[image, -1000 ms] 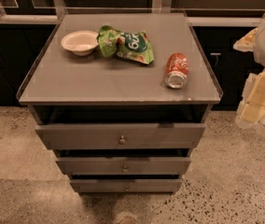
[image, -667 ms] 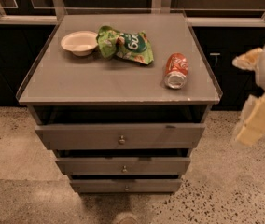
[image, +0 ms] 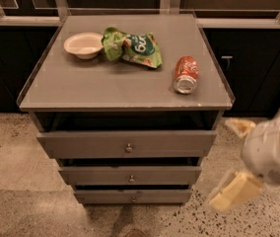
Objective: Open bottom drawer
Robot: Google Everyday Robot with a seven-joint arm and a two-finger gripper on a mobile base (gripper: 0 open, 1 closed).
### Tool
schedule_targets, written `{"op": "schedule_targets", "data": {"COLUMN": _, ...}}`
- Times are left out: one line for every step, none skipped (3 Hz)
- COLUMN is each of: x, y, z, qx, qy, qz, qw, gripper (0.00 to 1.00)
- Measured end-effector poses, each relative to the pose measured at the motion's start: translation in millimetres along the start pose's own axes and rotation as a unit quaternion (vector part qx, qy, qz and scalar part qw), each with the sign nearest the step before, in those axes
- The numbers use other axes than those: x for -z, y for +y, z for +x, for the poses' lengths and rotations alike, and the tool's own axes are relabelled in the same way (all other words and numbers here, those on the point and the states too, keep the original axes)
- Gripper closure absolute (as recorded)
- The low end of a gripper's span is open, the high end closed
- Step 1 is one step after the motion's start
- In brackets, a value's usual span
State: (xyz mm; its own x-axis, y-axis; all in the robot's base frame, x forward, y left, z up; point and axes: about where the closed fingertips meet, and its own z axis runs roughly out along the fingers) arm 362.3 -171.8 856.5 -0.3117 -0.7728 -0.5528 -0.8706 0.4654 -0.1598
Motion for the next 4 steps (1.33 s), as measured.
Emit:
{"op": "schedule_targets", "data": {"x": -24, "y": 10, "z": 20, "qx": -0.019, "qy": 0.005, "qz": 0.007, "qw": 0.9998, "gripper": 0.0}}
{"op": "schedule_targets", "data": {"x": -27, "y": 13, "z": 26, "qx": -0.031, "qy": 0.008, "qz": -0.002, "qw": 0.9995, "gripper": 0.0}}
{"op": "schedule_targets", "data": {"x": -76, "y": 21, "z": 49, "qx": -0.059, "qy": 0.008, "qz": -0.032, "qw": 0.9977, "gripper": 0.0}}
{"op": "schedule_targets", "data": {"x": -144, "y": 33, "z": 74, "qx": -0.091, "qy": -0.006, "qz": -0.052, "qw": 0.9945, "gripper": 0.0}}
